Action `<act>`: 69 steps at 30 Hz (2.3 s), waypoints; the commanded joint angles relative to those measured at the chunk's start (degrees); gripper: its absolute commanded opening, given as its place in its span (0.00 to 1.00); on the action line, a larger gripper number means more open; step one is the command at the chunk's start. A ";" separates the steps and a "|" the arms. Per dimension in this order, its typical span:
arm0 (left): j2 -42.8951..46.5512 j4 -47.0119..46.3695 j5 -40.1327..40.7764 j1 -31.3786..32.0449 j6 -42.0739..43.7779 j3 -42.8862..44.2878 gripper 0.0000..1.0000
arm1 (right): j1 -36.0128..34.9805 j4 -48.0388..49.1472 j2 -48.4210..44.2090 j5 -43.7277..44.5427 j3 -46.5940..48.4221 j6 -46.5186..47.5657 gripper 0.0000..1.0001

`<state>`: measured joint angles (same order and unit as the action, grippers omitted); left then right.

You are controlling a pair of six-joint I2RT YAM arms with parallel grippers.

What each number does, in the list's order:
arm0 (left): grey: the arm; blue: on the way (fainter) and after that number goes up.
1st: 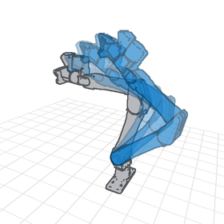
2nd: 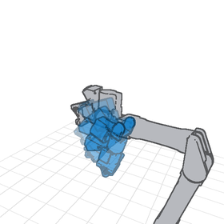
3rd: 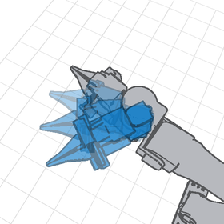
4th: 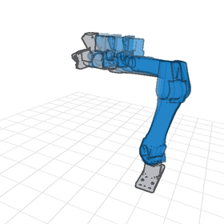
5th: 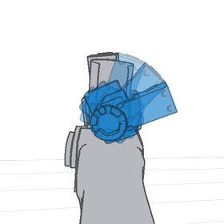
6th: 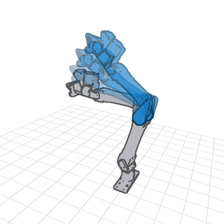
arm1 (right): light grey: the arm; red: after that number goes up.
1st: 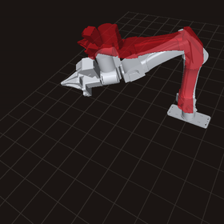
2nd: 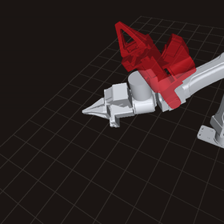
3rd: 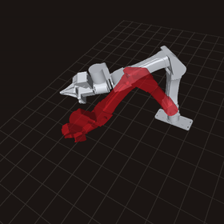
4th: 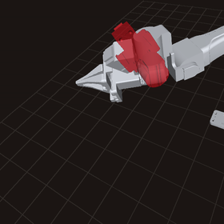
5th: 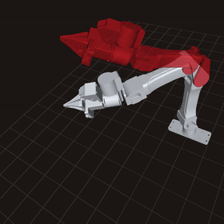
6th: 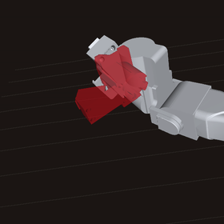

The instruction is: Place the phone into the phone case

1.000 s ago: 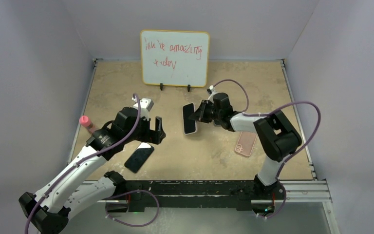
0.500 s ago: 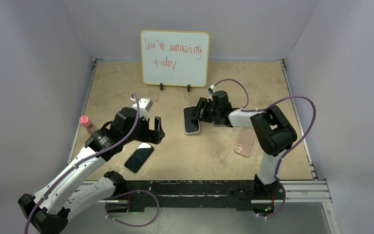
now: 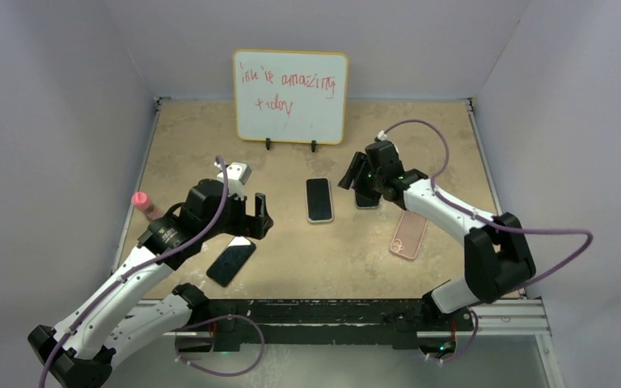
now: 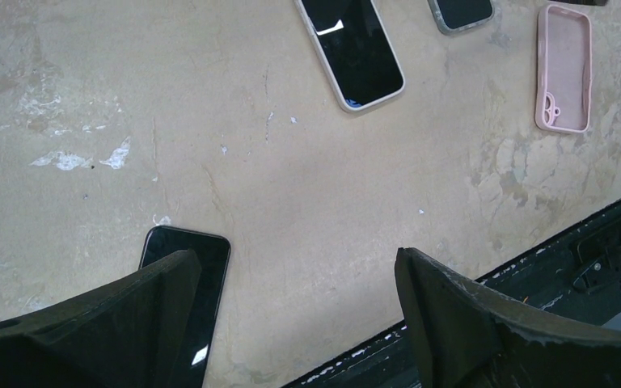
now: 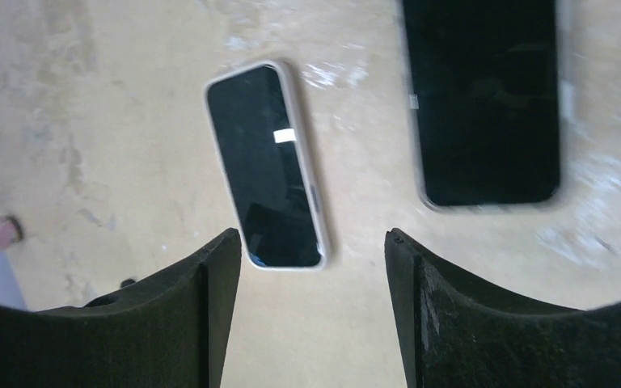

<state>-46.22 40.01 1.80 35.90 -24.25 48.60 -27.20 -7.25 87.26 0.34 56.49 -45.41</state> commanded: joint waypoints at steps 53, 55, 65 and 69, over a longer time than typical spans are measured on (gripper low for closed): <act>-0.69 -1.32 0.37 -0.30 1.13 0.15 0.96 | 6.77 -7.35 -5.81 9.62 -14.30 19.97 0.00; -1.28 -1.03 0.76 -0.24 0.98 0.31 0.96 | 6.42 -7.60 -7.50 7.40 -14.15 21.67 0.00; -5.85 0.64 0.60 -0.30 -1.89 2.03 0.97 | -5.91 -9.22 -14.12 4.49 -11.58 33.10 0.00; -6.70 1.71 2.51 -0.30 -4.21 2.49 0.97 | -11.03 -9.54 -13.51 0.71 -9.95 35.96 0.00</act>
<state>-52.62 41.23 2.44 35.75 -25.61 48.21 -34.39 -16.47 73.89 4.40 43.62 -14.96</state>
